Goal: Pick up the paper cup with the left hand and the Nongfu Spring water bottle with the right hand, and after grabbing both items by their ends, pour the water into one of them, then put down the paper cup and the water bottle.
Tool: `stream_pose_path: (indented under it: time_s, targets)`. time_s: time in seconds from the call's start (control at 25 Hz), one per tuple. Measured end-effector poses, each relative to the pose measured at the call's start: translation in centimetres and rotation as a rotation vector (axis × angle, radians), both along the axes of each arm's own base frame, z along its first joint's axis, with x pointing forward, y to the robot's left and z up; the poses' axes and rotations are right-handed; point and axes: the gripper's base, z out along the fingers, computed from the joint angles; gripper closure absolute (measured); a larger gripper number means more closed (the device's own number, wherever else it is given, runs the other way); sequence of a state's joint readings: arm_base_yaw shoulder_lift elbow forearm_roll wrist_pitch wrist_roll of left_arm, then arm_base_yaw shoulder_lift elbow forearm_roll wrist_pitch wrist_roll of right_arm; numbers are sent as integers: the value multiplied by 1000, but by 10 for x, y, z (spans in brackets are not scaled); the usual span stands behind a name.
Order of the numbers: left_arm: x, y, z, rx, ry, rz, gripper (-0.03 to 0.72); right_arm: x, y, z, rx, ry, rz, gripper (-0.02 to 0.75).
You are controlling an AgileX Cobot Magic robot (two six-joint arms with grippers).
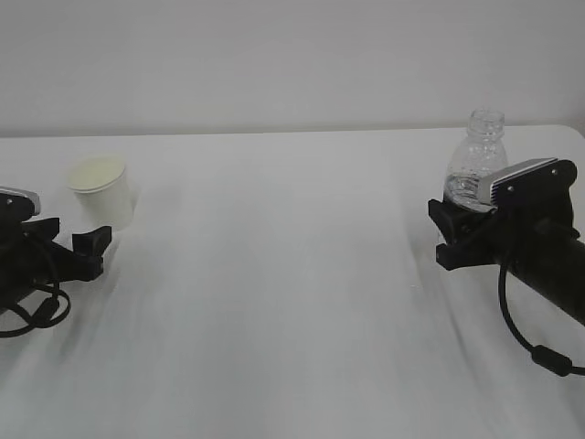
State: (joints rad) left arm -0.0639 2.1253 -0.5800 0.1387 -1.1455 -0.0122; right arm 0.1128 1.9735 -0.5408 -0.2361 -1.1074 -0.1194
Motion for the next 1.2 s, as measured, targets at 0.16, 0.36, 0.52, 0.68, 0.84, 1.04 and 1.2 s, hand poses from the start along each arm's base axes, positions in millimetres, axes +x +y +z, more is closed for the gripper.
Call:
stream_pose_path:
  time_s: [0.16,0.36,0.52,0.68,0.84,1.04,1.2]
  targets:
    - [7,0,-5,-13,2,4,101,0,0,0,0,0,0,300]
    - [16,-1,-3,-28,-23,8,101,0,0,0,0,0,0,300]
    - [24,-2,-6,-45,-32,13,101,0,0,0,0,0,0,300]
    - [33,-2,-13,-51,-34,15,101,0,0,0,-1,0,5,300]
    - [42,-3,-16,-59,-49,17,101,-1,1,0,-5,2,19,300]
    - [54,-3,-15,-70,-76,18,101,-2,2,-1,-6,5,23,300]
    - [62,-4,-18,-75,-90,13,101,-2,2,-1,-6,5,23,300]
